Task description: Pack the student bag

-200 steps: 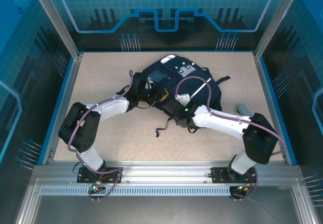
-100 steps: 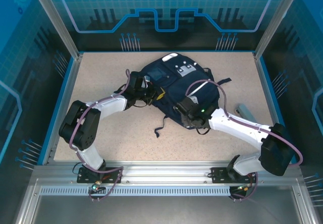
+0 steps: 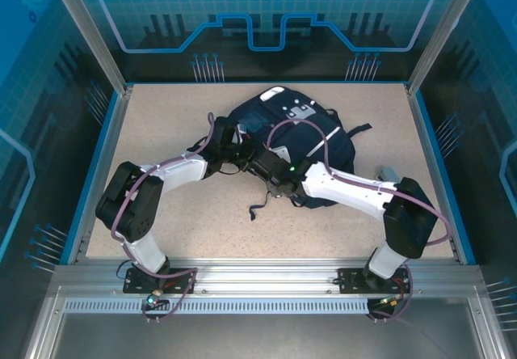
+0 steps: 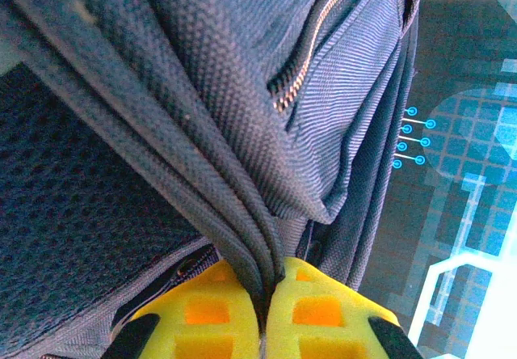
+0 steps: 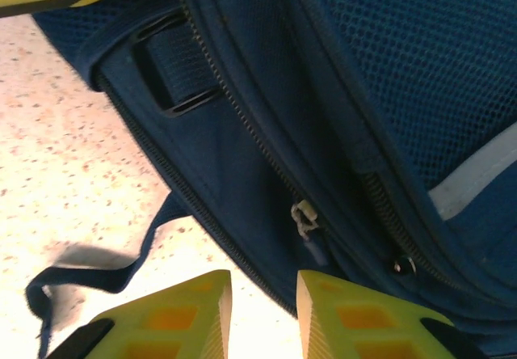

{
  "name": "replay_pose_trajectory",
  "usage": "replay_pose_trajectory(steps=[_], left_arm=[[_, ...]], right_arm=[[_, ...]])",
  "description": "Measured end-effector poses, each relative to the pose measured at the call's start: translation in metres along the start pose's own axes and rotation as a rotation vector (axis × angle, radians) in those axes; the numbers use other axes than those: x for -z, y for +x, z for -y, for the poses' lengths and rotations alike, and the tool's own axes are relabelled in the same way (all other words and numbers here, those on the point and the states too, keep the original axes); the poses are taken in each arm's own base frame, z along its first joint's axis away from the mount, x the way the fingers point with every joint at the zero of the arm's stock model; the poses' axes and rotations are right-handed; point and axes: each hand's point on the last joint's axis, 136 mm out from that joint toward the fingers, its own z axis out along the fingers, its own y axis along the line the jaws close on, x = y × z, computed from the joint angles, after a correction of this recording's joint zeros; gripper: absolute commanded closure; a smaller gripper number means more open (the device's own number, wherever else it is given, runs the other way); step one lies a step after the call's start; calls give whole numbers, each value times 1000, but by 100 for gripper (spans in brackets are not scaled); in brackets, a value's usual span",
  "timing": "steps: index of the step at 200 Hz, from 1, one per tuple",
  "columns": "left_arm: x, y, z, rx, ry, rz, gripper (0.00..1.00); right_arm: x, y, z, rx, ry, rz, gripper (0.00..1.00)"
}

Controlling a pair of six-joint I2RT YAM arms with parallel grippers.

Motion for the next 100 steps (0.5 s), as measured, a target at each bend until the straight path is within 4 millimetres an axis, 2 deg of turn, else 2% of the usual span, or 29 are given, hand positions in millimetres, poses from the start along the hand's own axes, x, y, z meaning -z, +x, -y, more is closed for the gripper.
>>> replay_pose_trajectory(steps=[48, 76, 100], left_arm=[[1, -2, 9, -7, 10, -1, 100], [1, -2, 14, -10, 18, -6, 100], [1, -1, 13, -7, 14, -8, 100]], right_arm=[[-6, 7, 17, 13, 122, -19, 74], [-11, 8, 18, 22, 150, -19, 80], [-17, 7, 18, 28, 169, -13, 80]])
